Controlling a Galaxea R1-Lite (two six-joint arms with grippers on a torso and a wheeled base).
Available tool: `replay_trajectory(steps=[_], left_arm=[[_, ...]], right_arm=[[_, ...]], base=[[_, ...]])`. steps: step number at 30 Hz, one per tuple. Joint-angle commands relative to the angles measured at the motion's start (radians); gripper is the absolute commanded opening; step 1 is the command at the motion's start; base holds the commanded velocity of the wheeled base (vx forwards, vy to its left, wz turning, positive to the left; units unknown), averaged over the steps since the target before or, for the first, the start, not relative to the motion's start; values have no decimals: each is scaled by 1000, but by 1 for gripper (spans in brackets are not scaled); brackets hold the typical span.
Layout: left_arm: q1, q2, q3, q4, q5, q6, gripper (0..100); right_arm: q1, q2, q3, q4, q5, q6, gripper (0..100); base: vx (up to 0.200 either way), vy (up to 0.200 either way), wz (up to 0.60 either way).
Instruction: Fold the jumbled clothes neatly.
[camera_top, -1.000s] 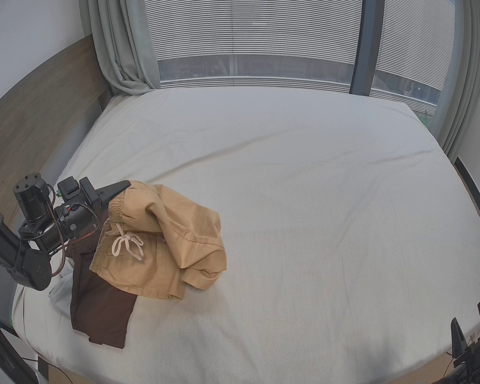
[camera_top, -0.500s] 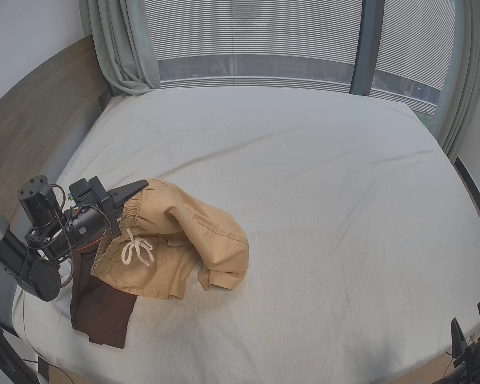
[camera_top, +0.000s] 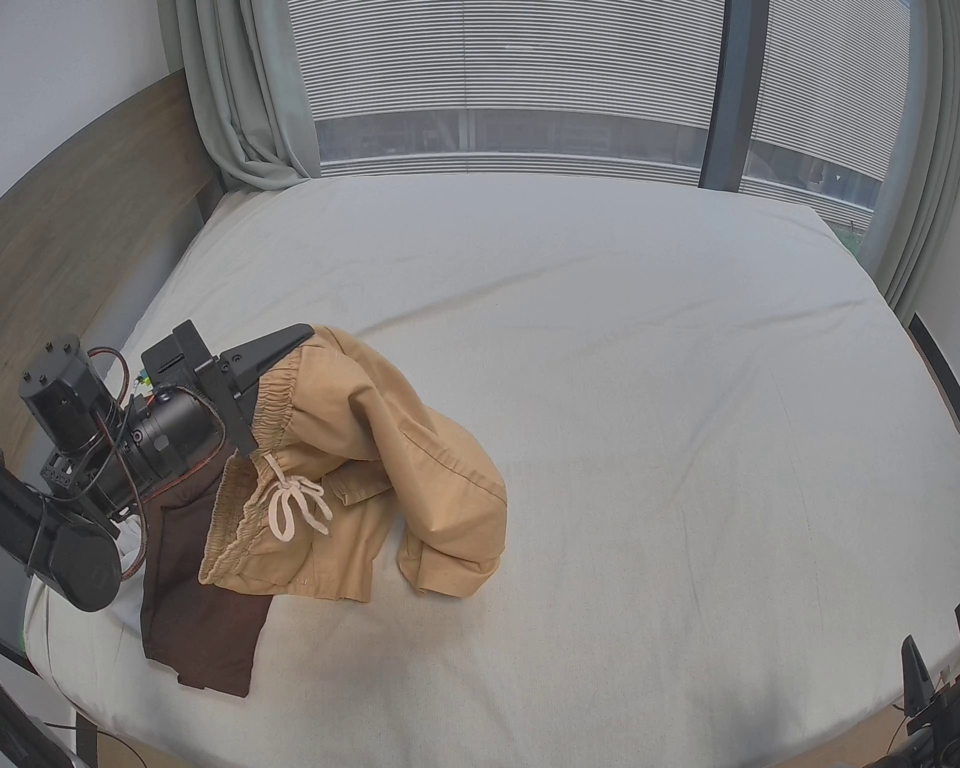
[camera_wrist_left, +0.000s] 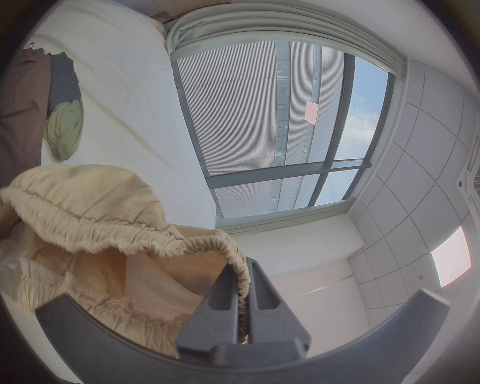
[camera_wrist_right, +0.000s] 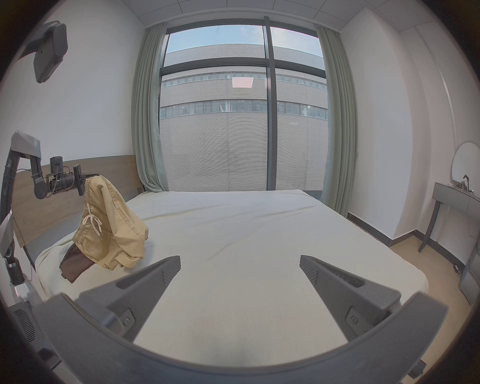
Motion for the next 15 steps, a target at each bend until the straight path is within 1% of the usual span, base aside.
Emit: replay_trajectory(steps=[1,8,9,11,12,15], left_arm=[[-36,-49,-4,3,1,-11,0],[-99,-57,-7,7,48,-31,0],[-125,-57,-12,7,76,-32,0],[-139,-57,-16,7,88,-34,0],[-171,-57,-29,9,113,-37,0],[-202,-57,-62,27,142,-40,0]], right_arm=[[0,-16,18,-1,0,0,100],[0,-16,18,-1,0,0,100],[0,-16,18,-1,0,0,100],[0,-16,18,-1,0,0,100],[0,-16,18,-1,0,0,100],[0,-16,18,-1,0,0,100]], base=[[0,0,0],[0,0,0],[0,0,0],[0,0,0],[0,0,0],[0,0,0]])
